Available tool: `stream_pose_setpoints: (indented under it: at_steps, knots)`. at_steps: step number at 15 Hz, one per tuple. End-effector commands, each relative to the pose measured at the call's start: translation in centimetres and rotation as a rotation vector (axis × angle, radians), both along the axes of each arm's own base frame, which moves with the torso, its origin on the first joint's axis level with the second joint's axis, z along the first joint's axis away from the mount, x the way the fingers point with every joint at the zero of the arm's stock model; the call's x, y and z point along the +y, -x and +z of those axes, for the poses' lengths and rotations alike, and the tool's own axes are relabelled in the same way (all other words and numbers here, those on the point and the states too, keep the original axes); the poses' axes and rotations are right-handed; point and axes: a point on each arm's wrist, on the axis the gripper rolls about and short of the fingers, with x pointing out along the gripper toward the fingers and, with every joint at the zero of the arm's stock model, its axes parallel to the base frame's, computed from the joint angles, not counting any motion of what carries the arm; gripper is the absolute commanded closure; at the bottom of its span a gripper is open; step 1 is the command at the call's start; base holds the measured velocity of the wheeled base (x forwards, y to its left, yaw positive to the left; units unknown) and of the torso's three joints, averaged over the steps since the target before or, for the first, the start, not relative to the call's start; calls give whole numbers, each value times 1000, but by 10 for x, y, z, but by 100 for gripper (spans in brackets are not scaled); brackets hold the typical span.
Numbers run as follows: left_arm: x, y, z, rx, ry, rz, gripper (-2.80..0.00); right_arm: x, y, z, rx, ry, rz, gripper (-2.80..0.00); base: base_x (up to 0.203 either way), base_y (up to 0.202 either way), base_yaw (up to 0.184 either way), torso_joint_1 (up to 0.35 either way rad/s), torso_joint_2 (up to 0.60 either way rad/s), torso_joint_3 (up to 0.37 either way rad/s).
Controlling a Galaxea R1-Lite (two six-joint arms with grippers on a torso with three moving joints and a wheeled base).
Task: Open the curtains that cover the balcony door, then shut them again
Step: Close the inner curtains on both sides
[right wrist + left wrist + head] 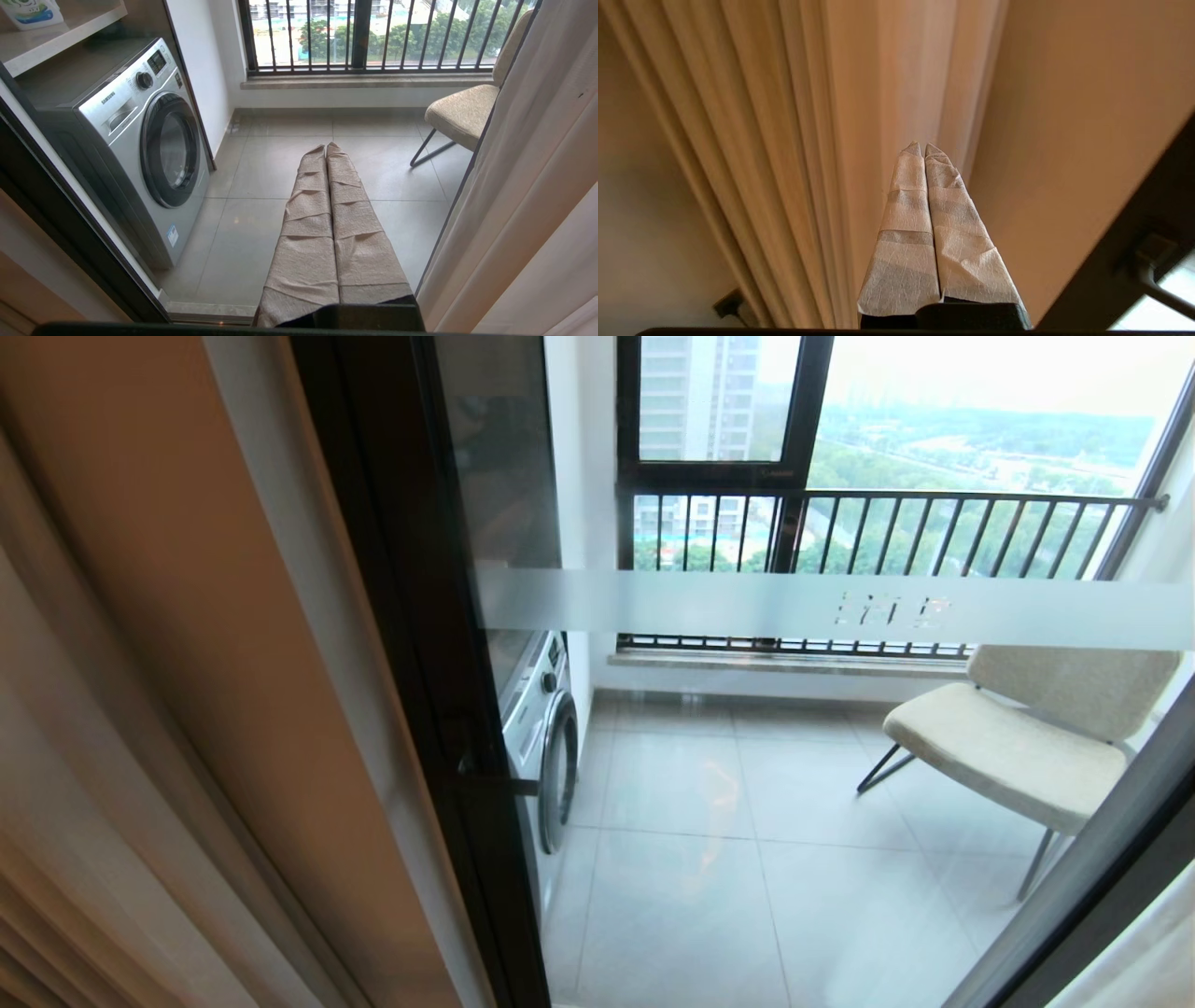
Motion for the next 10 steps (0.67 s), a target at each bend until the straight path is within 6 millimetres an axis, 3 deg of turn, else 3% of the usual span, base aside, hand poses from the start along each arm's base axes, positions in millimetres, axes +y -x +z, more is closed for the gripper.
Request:
stream_pose_setpoints:
  at_steps: [1,6,10]
  knots:
    - [2,-33,9,58,2,41,-280,0,0,0,0,-1,0,0,0,0,0,0,0,0]
    - [19,-76,18,20,3,180,-280,0,0,0,1,-1,0,0,0,0,0,0,0,0]
    - [43,-107,21,2,2,241,-280,0,0,0,-1,-1,0,0,0,0,0,0,0,0]
